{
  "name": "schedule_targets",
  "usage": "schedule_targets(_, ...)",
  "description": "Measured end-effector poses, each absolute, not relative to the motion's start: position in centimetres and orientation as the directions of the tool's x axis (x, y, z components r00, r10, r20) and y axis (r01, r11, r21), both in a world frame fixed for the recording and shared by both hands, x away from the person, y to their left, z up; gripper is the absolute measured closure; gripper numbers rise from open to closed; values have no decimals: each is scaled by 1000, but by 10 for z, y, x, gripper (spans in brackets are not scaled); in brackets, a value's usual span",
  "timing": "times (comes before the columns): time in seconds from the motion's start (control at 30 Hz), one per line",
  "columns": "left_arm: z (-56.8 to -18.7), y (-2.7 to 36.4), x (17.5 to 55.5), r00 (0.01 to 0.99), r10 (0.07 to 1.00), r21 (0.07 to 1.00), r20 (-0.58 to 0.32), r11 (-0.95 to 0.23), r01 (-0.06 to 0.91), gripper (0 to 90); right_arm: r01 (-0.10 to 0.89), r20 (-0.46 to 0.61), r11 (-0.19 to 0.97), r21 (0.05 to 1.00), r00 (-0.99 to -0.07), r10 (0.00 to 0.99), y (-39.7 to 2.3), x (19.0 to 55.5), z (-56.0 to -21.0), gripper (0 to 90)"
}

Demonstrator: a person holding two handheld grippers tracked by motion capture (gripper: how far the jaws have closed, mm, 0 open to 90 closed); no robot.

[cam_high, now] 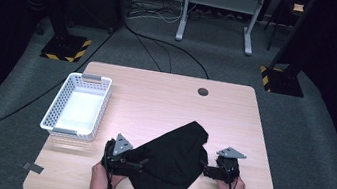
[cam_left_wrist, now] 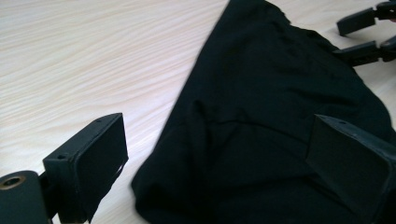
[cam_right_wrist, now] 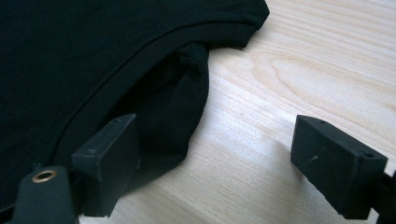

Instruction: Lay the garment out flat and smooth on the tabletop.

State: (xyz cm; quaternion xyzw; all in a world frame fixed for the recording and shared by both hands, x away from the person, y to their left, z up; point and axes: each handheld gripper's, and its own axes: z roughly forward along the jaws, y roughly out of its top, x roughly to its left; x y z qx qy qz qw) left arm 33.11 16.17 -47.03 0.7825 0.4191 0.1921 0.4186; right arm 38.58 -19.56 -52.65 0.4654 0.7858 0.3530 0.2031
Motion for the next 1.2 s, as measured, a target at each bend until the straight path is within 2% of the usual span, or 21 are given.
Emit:
schedule_targets(0.57,-479,104,334,690,722,782,-51,-401,477,52,589,11,315,744,-482,876,-196,386,-527,150)
schedule_targets(0.67,-483,94,336,705,706,772,-73,-407,488,46,586,7,318,745,-483,875,-196,386,-527,150)
schedule_targets(0.83,-491,77,339,734,674,752,-81,-442,489,80,587,9,316,745,-483,875,-196,386,-527,150)
schedule_targets(1.1,-500,53,338,776,630,711,-27,-533,458,73,588,10,315,745,-482,876,-196,386,-526,150)
schedule_targets(1.2,-504,48,340,784,618,702,-66,-530,476,75,588,10,316,744,-483,875,-196,386,-527,150)
